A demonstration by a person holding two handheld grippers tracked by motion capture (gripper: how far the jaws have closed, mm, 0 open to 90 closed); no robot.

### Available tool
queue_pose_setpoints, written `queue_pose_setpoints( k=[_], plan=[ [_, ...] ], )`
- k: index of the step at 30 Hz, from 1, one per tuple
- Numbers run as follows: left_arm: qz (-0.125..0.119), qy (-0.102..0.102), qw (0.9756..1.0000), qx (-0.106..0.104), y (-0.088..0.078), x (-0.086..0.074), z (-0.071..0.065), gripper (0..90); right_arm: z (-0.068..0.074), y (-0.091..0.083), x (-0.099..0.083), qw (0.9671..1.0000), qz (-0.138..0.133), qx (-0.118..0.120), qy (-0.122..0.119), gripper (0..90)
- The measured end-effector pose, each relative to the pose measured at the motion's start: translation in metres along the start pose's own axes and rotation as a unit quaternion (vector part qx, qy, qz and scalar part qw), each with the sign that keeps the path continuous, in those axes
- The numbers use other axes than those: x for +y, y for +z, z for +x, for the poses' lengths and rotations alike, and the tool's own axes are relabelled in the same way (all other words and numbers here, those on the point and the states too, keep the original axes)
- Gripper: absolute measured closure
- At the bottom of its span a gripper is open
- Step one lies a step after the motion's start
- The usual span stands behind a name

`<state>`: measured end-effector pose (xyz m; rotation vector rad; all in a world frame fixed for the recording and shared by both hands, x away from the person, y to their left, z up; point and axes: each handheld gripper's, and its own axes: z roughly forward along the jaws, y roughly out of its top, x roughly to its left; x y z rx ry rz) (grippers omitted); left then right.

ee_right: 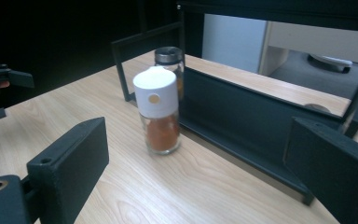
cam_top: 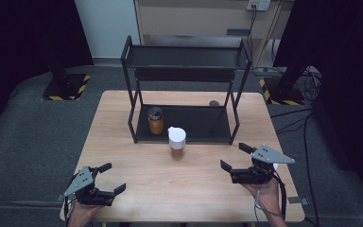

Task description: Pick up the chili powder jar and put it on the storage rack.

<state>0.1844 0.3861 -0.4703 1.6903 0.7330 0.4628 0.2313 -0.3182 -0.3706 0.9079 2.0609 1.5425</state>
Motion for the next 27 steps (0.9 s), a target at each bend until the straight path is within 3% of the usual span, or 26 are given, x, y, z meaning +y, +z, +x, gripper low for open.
queue_pose_setpoints(
  k=[14, 27],
  plan=[
    [0.002, 0.006, 1.0, -0.003, 0.002, 0.001, 0.0, 2.2, 0.011, 0.054, 0.021, 0.9992, 0.007, 0.039, -0.012, 6.7],
    [0.004, 0.007, 1.0, -0.004, 0.002, 0.001, 0.0, 2.3, 0.011, 0.098, 0.03, 0.9981, 0.026, 0.054, -0.014, 6.8]
  ],
)
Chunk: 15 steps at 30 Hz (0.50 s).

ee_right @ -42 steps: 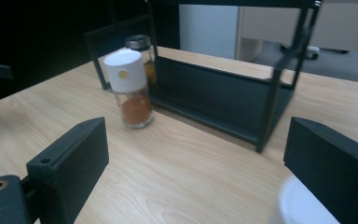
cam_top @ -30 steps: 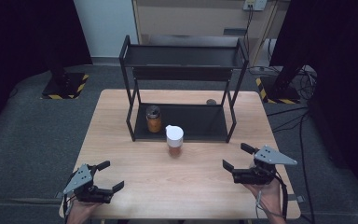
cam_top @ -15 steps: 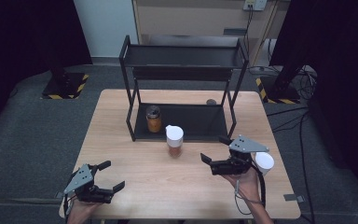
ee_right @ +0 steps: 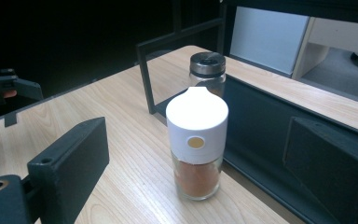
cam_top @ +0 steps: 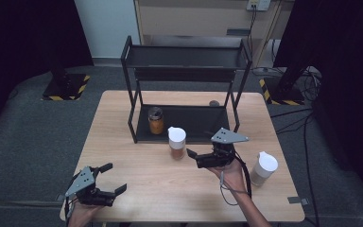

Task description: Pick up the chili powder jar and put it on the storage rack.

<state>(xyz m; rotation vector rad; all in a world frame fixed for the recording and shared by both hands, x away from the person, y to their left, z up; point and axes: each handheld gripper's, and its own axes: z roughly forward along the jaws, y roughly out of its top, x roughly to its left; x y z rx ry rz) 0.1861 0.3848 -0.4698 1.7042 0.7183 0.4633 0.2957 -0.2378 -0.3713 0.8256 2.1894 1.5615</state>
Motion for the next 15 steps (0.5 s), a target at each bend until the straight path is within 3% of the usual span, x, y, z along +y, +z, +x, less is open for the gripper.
queue_pose_setpoints(
  k=[15],
  plan=[
    [0.008, 0.003, 1.0, -0.001, 0.003, 0.001, 0.0, 2.3, -0.005, 0.032, 0.003, 0.9998, 0.012, 0.013, 0.003, 7.0]
  ],
)
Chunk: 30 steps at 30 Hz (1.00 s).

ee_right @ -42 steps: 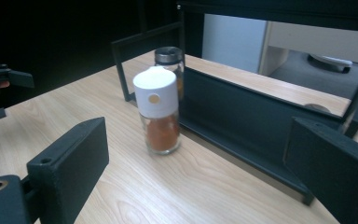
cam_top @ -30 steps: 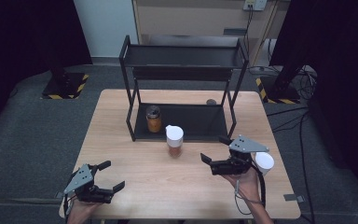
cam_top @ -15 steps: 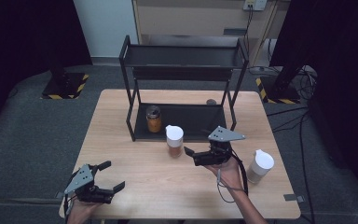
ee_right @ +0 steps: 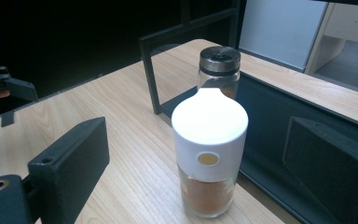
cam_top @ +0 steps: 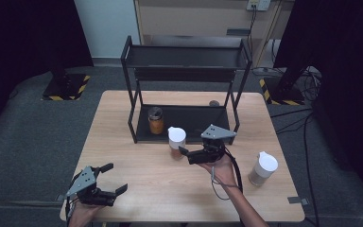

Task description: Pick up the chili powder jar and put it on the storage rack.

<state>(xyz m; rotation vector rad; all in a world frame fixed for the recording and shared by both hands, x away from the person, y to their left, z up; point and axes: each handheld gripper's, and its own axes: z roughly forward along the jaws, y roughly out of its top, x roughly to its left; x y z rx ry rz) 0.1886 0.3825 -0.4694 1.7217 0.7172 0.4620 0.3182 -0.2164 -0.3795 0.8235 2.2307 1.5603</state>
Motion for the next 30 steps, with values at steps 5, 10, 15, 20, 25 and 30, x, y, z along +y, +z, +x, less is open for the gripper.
queue_pose_setpoints(
  k=[5, 10, 15, 20, 25, 30],
  plan=[
    [0.0, -0.001, 1.0, 0.0, 0.001, 0.0, 0.001, 2.3, -0.004, 0.008, 0.0, 1.0, 0.001, 0.003, 0.004, 7.0],
    [-0.001, -0.005, 1.0, 0.0, 0.002, -0.002, 0.003, 2.3, -0.008, 0.02, 0.002, 1.0, 0.007, 0.005, 0.002, 7.1],
    [0.0, -0.006, 1.0, -0.001, 0.002, -0.002, 0.004, 2.3, -0.008, 0.031, 0.003, 0.9999, 0.011, 0.006, 0.0, 7.2],
    [-0.001, -0.008, 1.0, -0.001, 0.002, -0.002, 0.004, 2.3, -0.006, 0.045, 0.003, 0.9997, 0.019, 0.005, -0.015, 7.5],
    [0.001, -0.005, 1.0, -0.003, 0.002, -0.002, 0.004, 2.3, -0.004, 0.056, 0.001, 0.9995, 0.023, 0.001, -0.022, 8.4],
    [0.0, -0.006, 1.0, -0.003, 0.002, -0.002, 0.004, 2.3, -0.003, 0.066, -0.002, 0.9993, 0.023, -0.01, -0.026, 9.7]
  ],
)
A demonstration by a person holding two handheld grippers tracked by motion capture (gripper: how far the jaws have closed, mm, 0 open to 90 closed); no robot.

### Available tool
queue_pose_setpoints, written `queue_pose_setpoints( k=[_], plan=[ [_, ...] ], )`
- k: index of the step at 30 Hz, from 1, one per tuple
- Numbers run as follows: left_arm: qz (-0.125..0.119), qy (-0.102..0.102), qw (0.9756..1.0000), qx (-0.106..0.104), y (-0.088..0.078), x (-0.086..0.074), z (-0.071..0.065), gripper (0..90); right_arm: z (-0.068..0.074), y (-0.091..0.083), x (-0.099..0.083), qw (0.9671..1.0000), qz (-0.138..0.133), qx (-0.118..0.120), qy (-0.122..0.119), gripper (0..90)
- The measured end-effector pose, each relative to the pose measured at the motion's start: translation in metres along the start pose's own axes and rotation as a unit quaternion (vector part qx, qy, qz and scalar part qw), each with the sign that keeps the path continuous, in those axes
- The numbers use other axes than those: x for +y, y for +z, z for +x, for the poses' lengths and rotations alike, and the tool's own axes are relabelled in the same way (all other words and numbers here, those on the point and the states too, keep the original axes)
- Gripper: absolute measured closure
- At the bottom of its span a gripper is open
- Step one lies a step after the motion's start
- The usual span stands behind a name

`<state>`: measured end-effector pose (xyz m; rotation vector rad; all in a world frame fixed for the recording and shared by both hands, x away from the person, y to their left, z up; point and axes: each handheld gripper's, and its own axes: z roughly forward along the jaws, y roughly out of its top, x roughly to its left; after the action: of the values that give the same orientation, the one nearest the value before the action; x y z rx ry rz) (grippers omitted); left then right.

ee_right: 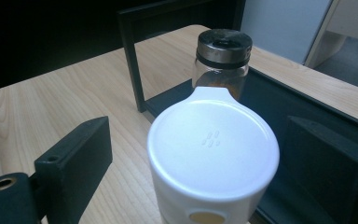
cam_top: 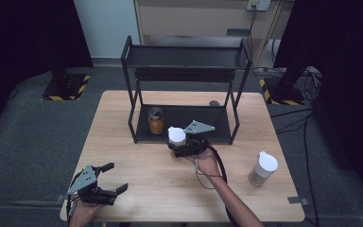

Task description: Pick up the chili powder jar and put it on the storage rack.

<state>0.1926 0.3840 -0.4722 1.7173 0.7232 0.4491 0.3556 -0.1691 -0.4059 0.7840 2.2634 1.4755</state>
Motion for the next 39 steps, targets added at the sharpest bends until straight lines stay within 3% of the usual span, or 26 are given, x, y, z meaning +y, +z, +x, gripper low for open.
queue_pose_setpoints(
  k=[12, 18, 39],
  plan=[
    [0.0, 0.002, 1.0, 0.001, -0.001, 0.0, 0.0, 2.3, 0.0, 0.016, -0.01, 0.9999, 0.005, -0.011, 0.0, 17.8],
    [-0.002, 0.001, 1.0, 0.001, -0.001, 0.0, 0.0, 2.4, 0.004, 0.019, -0.018, 0.9998, -0.001, -0.018, -0.008, 30.3],
    [-0.003, 0.0, 1.0, 0.001, -0.001, -0.001, 0.001, 2.4, 0.003, 0.014, -0.01, 0.9997, 0.003, -0.023, -0.009, 30.7]
  ],
)
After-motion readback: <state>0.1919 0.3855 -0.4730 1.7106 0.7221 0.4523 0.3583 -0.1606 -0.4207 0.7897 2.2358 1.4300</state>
